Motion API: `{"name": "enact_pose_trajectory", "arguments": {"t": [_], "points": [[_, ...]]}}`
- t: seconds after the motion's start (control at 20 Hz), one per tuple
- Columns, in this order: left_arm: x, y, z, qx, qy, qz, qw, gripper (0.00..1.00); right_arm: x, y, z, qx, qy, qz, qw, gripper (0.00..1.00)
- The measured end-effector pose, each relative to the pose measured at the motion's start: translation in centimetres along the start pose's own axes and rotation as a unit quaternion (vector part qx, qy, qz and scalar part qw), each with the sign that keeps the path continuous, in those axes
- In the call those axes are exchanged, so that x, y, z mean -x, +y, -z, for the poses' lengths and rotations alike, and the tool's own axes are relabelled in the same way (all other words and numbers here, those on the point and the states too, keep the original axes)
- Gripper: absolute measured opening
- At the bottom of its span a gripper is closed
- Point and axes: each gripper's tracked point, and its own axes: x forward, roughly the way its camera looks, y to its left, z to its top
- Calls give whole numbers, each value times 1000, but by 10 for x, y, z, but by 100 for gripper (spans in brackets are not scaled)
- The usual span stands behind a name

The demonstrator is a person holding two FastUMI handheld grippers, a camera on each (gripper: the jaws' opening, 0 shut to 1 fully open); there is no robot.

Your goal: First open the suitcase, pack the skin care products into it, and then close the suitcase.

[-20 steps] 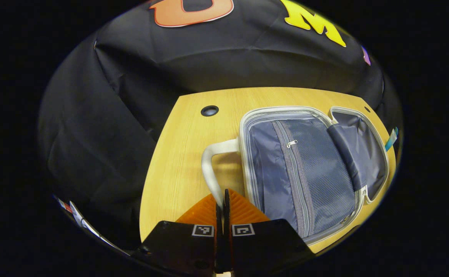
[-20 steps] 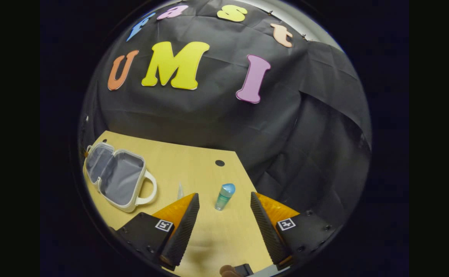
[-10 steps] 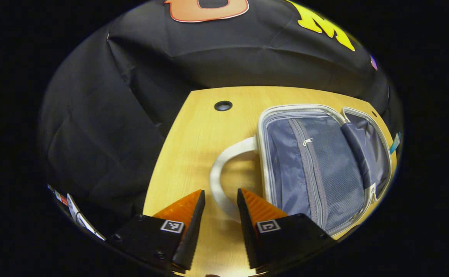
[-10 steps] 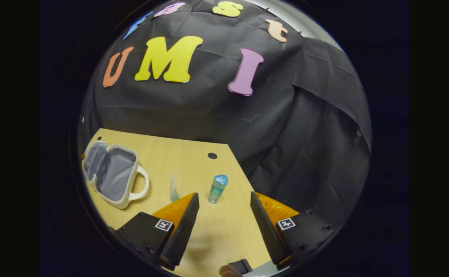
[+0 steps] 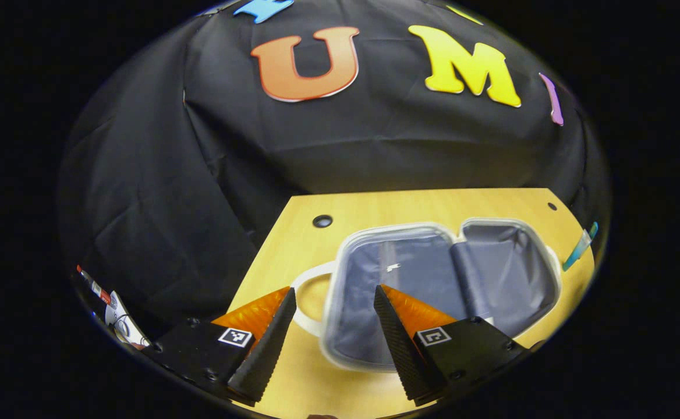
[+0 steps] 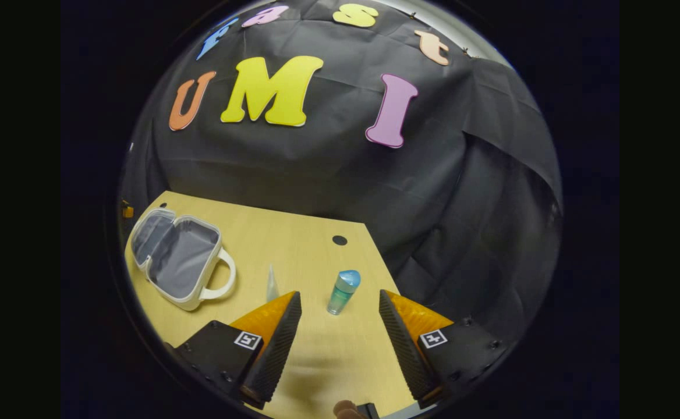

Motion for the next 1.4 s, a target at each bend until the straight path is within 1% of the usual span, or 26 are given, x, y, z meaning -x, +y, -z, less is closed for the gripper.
{"name": "enact_pose_trajectory", "arguments": {"t": [0.1,0.3,0.45,0.65,0.7,0.75,0.8,0.85,1.0,1.1,1.25,1.35,1.4], "points": [[15,-53,-2,1,-4,26,1000,87,-9,-9,2,9,-3,-12,1000,79],[37,-169,17,-7,8,83,997,87,-20,-34,12,20,0,-38,999,80],[54,-256,33,-19,22,126,992,87,-26,-59,21,25,2,-50,998,80],[75,-355,44,-40,25,166,985,87,-31,-90,37,31,11,-64,997,80],[91,-378,42,-40,31,179,982,89,-32,-97,40,34,14,-65,997,80],[90,-392,44,-37,34,189,981,99,-34,-104,44,35,15,-68,997,80],[89,-406,45,-33,38,192,980,100,-37,-110,48,36,17,-70,997,80],[83,-419,49,-28,45,193,980,93,-38,-117,53,37,18,-73,996,80],[75,-464,59,-17,60,198,978,93,-47,-127,66,40,28,-81,996,80],[64,-496,64,-21,62,203,977,93,-55,-130,73,40,34,-88,995,80],[42,-526,73,-24,62,188,980,93,-65,-135,88,38,45,-98,993,80],[24,-540,78,-16,64,186,980,93,-71,-131,92,16,47,-116,992,80],[15,-543,76,-16,60,177,982,93,-76,-128,93,6,46,-122,991,80]]}}
